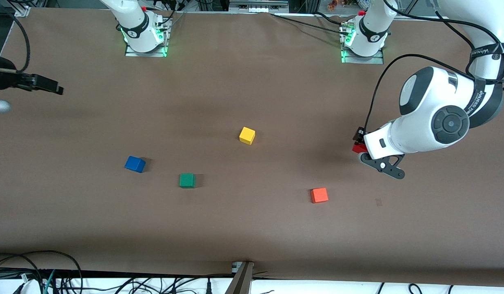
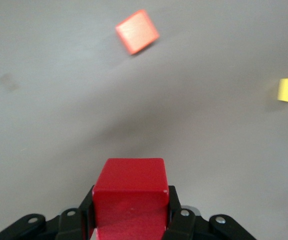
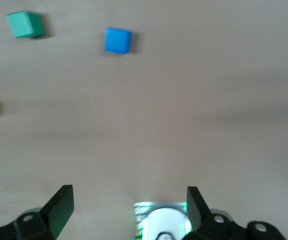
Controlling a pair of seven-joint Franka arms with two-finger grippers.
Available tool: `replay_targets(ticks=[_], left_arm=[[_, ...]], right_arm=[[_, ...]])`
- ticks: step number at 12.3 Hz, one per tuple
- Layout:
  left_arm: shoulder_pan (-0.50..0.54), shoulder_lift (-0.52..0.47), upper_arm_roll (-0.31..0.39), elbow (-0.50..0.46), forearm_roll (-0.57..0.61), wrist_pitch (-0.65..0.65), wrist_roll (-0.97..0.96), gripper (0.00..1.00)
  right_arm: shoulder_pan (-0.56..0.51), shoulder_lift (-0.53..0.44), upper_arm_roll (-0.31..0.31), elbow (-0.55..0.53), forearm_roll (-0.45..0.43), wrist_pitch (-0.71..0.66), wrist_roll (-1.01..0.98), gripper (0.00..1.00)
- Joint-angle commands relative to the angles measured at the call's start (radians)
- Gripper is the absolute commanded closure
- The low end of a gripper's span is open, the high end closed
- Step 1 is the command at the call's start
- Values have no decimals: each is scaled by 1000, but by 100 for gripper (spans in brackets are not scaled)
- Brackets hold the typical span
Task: Pass red block to right arm, stack on blue
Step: 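Carry the red cube toward the right gripper while the right gripper approaches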
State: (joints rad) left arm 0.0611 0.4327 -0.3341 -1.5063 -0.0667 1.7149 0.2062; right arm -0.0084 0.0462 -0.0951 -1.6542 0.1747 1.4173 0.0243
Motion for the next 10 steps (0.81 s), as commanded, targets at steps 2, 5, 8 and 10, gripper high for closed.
replay_targets(ticks=[2,5,8,10], left_arm=[[3,87,-2,89,-275,-20,116,100],[-6,151,-2,136,-564,-15,292,100],[-9,245,-2,155,-836,0,567,100],[-30,302,-5,170,-1032,-3,791,100]], right_arm=[[4,85,5,27,360,-55,32,0],[66,133,5,19,564,59,37,0],[128,216,5,17,773,146,49,0],[192,256,5,8,857,243,104,0]])
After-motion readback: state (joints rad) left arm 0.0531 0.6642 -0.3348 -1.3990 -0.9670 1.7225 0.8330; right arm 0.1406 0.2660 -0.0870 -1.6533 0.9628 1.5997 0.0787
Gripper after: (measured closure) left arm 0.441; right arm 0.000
